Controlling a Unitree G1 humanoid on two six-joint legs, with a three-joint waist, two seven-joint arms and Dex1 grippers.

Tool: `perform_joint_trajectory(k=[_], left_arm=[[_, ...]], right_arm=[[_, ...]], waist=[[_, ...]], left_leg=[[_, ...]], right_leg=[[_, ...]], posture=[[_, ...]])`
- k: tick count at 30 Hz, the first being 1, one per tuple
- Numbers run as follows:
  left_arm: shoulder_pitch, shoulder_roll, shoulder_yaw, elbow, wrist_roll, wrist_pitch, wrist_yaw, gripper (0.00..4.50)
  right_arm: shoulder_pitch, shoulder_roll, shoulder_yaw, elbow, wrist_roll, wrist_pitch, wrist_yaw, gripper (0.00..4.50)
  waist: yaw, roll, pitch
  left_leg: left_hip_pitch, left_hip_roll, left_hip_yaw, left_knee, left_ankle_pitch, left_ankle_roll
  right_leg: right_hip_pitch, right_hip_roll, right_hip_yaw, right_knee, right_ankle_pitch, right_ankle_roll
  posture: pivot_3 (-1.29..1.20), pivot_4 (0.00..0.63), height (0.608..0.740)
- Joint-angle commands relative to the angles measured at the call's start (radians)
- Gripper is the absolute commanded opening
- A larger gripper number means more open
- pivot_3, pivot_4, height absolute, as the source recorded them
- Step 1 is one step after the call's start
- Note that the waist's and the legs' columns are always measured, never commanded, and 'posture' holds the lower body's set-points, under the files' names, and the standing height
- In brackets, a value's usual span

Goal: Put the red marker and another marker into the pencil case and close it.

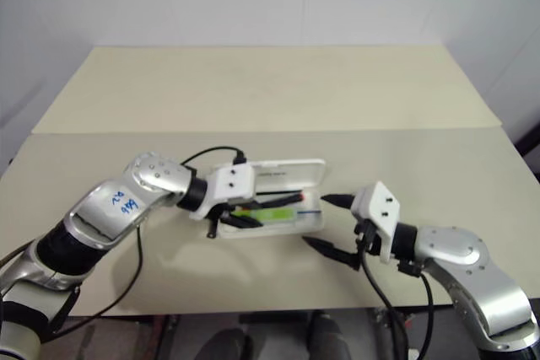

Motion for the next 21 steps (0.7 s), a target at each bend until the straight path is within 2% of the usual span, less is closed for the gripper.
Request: perform_joint_trajectory(k=[1,18,21], left_arm=[[0.0,0.008,-0.002,-0.004,0.032,-0.02,-0.014,1.05],[-0.012,-0.051,-0.013,0.057,0.101,-0.02,-0.019,1.05],[-0.018,-0.059,-0.012,0.064,0.107,-0.011,-0.021,2.09]], right_arm=[[0.001,-0.003,-0.026,-0.042,0.015,-0.003,-0.006,4.5],[0.01,-0.002,-0.031,-0.054,0.019,0.001,-0.022,4.5],[0.011,-0.003,-0.033,-0.052,0.017,-0.001,-0.022,4.5]], waist=[[0.0,0.0,0.0],[0.001,0.0,0.0],[0.001,0.0,0.0]], left_leg=[[0.0,0.0,0.0,0.0,0.0,0.0],[0.0,0.0,0.0,0.001,0.0,0.0],[0.0,0.0,0.0,0.001,0.0,0.0]], right_leg=[[0.0,0.0,0.0,0.0,0.0,0.0],[0.0,0.0,0.0,0.001,0.0,0.0],[0.0,0.0,0.0,0.001,0.0,0.0]], posture=[[0.0,0.15,0.74],[0.0,0.15,0.74],[0.0,0.15,0.74]])
